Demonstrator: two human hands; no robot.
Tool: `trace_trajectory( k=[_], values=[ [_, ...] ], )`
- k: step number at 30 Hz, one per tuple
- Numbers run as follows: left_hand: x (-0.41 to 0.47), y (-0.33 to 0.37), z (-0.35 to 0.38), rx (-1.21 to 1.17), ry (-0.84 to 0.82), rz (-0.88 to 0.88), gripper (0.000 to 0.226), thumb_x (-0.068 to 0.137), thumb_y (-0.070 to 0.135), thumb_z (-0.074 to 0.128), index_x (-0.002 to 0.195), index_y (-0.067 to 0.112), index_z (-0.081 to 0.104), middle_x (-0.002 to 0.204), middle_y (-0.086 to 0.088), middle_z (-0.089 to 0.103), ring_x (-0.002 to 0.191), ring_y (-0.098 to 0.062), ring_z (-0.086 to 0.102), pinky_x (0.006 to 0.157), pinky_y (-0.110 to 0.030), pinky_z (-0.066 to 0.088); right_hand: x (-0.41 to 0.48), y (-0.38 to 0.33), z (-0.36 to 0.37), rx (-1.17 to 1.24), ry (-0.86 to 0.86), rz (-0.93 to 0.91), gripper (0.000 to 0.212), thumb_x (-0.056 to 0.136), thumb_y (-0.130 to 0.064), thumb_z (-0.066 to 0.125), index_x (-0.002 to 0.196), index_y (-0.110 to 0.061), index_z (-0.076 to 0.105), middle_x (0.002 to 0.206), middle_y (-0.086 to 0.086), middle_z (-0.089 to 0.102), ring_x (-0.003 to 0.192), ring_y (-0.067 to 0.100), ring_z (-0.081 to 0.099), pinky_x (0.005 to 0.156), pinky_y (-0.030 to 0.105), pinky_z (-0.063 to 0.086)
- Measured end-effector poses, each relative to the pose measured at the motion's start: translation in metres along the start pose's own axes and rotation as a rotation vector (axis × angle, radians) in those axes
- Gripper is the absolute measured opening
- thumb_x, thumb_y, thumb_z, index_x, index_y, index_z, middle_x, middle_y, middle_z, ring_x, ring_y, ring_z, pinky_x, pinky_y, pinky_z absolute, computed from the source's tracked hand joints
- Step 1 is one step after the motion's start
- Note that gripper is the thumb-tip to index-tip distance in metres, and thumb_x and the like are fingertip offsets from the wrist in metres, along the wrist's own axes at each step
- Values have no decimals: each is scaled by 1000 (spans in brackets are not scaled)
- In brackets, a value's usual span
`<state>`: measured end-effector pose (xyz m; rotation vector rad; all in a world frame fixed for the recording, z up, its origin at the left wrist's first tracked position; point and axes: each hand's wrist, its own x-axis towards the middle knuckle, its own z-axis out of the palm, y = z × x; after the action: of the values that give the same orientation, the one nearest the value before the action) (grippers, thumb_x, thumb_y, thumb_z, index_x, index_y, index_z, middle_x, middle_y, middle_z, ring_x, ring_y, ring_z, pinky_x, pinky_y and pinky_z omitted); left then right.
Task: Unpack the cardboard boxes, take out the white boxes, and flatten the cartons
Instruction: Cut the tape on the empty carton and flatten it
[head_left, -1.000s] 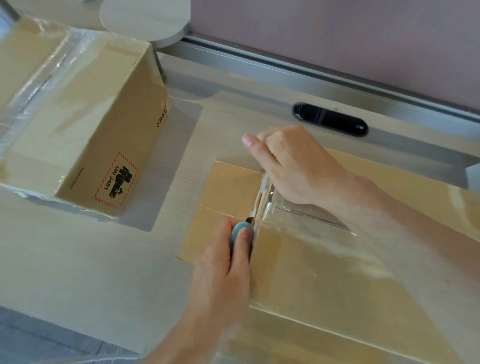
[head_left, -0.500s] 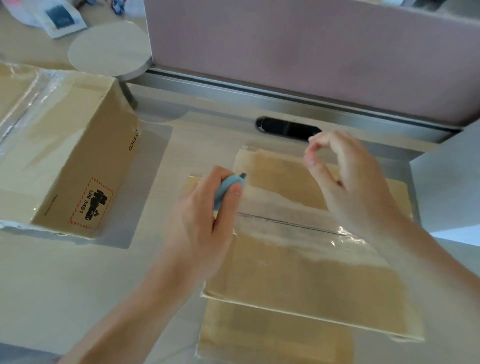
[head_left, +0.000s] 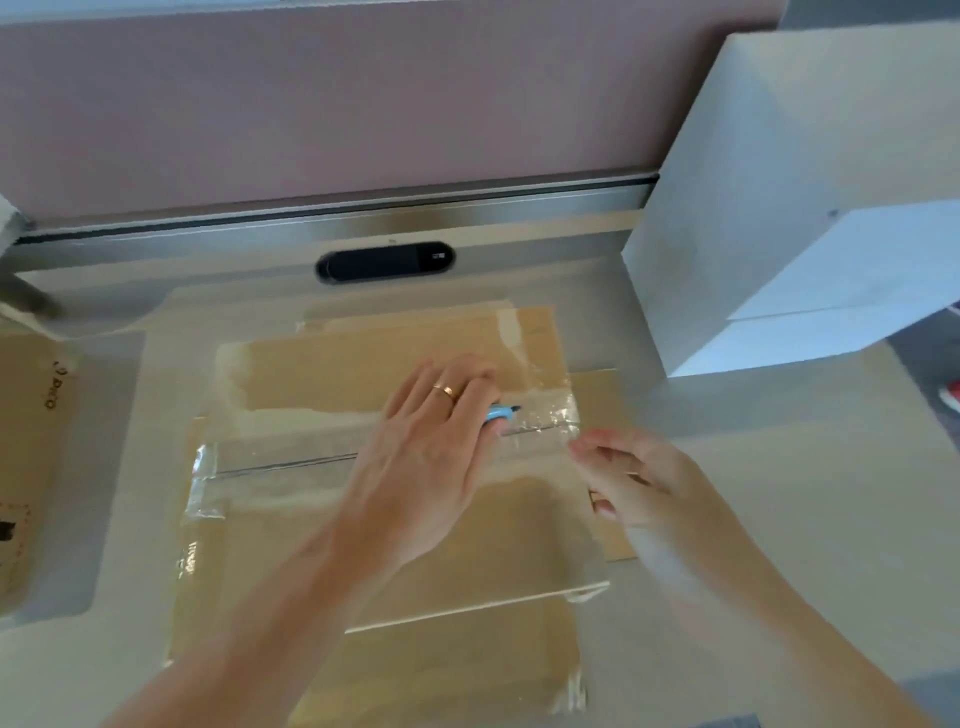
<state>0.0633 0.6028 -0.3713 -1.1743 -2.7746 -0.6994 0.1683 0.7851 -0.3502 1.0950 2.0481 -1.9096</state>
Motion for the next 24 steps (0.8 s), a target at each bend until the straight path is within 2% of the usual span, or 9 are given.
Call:
trace_trajectory(
  k=[2,4,8,12,15,17,20,22,24],
  values=[
    [3,4,7,20,-5,-12,24,108,24,44,113,6,60,133,-9,59,122,-30,57,117,-49,37,2,-1,-1,18,38,25,44,83,-45,80,120,-27,66,108,-5,72,99,10,69,80,25,49],
    [9,6,10,21,-2,-12,24,108,26,43,114,8,59,132,-7,59,122,-27,56,118,-50,36,4,-4,-3,23,23,63,45,83,-45,79,122,-26,65,112,-5,73,104,10,69,87,29,51],
    [19,9,15,22,3,-9,20,109,22,45,113,9,59,133,-6,59,124,-28,57,118,-52,36,7,-5,-6,11,-30,82,44,82,-47,81,119,-28,66,108,-8,75,101,6,70,77,20,47],
    [25,13,20,49,-21,0,27,107,23,43,113,5,61,133,-10,61,124,-30,58,118,-52,36,10,-4,-4,-12,5,62,38,80,-43,85,110,-29,67,102,-9,74,90,5,71,59,7,45],
    [27,13,21,40,-27,-6,28,108,25,41,113,5,61,133,-9,61,124,-29,58,119,-50,33,10,-4,-3,-20,15,55,38,78,-41,86,108,-29,67,100,-8,74,87,6,71,65,11,45],
    [27,14,22,25,-26,-36,27,109,24,39,113,7,59,135,-7,59,125,-27,57,121,-52,30,10,-4,-3,-33,16,60,40,76,-43,87,108,-30,67,100,-10,73,88,4,70,73,18,46],
    [27,15,23,6,-29,-63,30,110,25,37,116,6,59,136,-7,59,128,-27,56,121,-56,29,10,-5,-3,-31,-6,81,40,76,-41,88,109,-28,69,100,-10,74,91,4,71,77,20,49],
    [28,16,23,2,-38,-76,35,109,28,36,118,4,60,136,-8,59,129,-27,55,121,-57,29,13,-6,-4,9,-35,96,35,79,-34,88,108,-23,73,98,-6,77,91,7,73,76,17,49],
    [27,16,23,-8,-38,-86,34,109,28,36,119,5,60,136,-8,59,130,-27,55,122,-57,29,15,-6,-7,39,-57,99,28,80,-28,88,103,-20,76,92,-4,80,84,4,74,67,7,48]
  ],
)
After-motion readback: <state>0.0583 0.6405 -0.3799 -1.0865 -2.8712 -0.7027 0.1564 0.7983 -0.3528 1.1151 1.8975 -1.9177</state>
